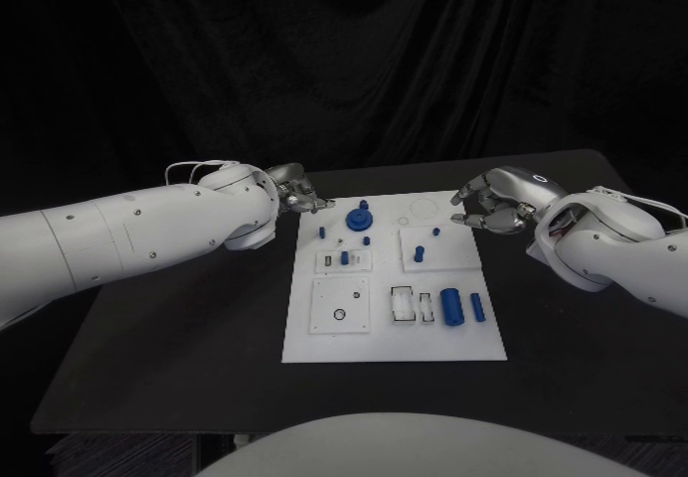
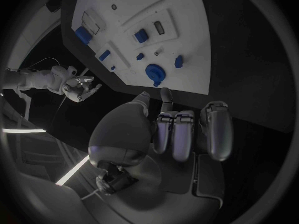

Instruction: Assemble the parts on the task board

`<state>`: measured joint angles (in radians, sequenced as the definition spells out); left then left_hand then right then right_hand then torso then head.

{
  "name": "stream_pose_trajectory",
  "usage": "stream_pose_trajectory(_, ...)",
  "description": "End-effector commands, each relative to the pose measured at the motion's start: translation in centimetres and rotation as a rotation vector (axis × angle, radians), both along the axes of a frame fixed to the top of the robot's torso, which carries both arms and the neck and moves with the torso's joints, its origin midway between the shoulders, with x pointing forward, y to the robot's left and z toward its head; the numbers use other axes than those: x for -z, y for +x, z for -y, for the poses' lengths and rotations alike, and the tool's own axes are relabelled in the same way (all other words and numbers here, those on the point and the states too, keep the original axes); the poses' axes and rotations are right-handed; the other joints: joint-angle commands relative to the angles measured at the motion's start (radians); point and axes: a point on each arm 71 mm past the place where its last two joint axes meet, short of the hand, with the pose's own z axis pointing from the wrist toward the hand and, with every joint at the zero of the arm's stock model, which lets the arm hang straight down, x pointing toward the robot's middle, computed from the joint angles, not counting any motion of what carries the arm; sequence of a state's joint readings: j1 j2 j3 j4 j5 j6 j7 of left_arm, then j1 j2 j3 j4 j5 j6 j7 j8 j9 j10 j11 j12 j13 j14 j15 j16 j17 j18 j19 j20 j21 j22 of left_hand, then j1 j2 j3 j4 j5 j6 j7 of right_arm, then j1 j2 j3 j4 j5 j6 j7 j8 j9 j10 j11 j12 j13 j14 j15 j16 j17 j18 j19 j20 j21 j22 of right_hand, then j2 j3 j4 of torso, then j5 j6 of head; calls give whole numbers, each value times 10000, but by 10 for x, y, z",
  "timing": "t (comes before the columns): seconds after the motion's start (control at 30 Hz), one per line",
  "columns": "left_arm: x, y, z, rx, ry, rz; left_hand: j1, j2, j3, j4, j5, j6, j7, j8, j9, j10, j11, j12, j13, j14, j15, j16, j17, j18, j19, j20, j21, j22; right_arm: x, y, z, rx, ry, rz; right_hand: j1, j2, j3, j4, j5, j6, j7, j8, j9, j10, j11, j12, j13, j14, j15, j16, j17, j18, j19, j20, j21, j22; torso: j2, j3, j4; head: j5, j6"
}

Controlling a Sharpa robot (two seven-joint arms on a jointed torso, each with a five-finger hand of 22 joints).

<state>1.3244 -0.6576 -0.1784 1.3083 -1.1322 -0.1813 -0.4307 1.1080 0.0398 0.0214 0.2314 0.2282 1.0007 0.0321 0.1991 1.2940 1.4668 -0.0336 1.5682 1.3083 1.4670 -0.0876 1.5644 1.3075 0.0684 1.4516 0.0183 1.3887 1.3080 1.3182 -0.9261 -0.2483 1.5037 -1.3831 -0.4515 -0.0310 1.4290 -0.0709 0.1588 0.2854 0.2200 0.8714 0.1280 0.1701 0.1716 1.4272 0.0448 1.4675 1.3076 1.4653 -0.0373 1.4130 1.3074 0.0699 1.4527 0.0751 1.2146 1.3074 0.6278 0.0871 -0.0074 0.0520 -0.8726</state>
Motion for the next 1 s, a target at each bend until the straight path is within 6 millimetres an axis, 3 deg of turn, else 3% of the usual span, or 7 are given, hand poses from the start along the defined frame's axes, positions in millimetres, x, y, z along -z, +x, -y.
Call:
stream_pose_trajectory(0.03, 6, 6, -3, -111, 565, -1142, 95, -11, -41, -23, -41, -85, 17, -50, 13, 1040, -51, 26, 2624, 1038, -48, 64, 2633, -73, 64, 1, 74, 614, 0, 0, 0, 20, 37, 61, 69, 45, 71, -3, 58, 78, 16, -48, -16, -62, -8, -33, 1050, 505, 90, -49, 802, 44, -32, 21, -28, 1639, 51, -15, -21, 55, 0)
stream_pose_trajectory(0.2, 8, 16, -7, -362, 744, -1215, 38, -42, -120, 17, -205, -81, 38, -90, 25, 1040, -32, 26, 2624, 1038, -33, 64, 2633, -74, 67, 13, 79, 629, 0, -1, 1, 22, 21, 29, 80, 52, 80, -7, 67, 78, 18, -54, -20, -55, -9, -31, 1055, 504, 90, -52, 799, 45, -33, 23, -33, 1638, 71, -27, -52, 91, 0)
stream_pose_trajectory(0.4, 12, 22, -8, -448, 896, -1291, -178, -82, -351, 184, -420, -63, 60, -157, 59, 1040, -8, 26, 2624, 1038, -9, 64, 2633, -75, 70, 37, 80, 654, 1, -1, 0, 1, 11, -6, 82, 54, 82, -6, 69, 77, 19, -57, -23, -53, -8, -31, 1056, 505, 91, -50, 801, 45, -32, 23, -29, 1639, 81, -42, -36, 94, 0)
stream_pose_trajectory(0.63, 17, 25, -6, -407, 1016, -1404, -247, -105, -444, 241, -453, -45, 61, -172, 73, 1040, -5, 26, 2624, 1038, -5, 64, 2633, -71, 61, 42, 67, 648, 1, -1, 0, -14, 3, -39, 82, 54, 82, -6, 69, 77, 19, -57, -23, -53, -8, -31, 1056, 505, 91, -50, 801, 45, -32, 23, -29, 1639, 63, -22, -38, 150, 0)
stream_pose_trajectory(1.0, 22, 26, -3, -269, 1045, -1567, -286, -89, -490, 281, -464, -47, 64, -195, 73, 1040, 0, 26, 2624, 1038, -1, 64, 2633, -53, 25, 47, 13, 595, 1, -1, -1, -23, -20, -86, 82, 54, 82, -6, 69, 77, 19, -57, -23, -53, -8, -31, 1056, 505, 91, -50, 801, 45, -32, 23, -29, 1639, 57, -19, -50, 116, 0)
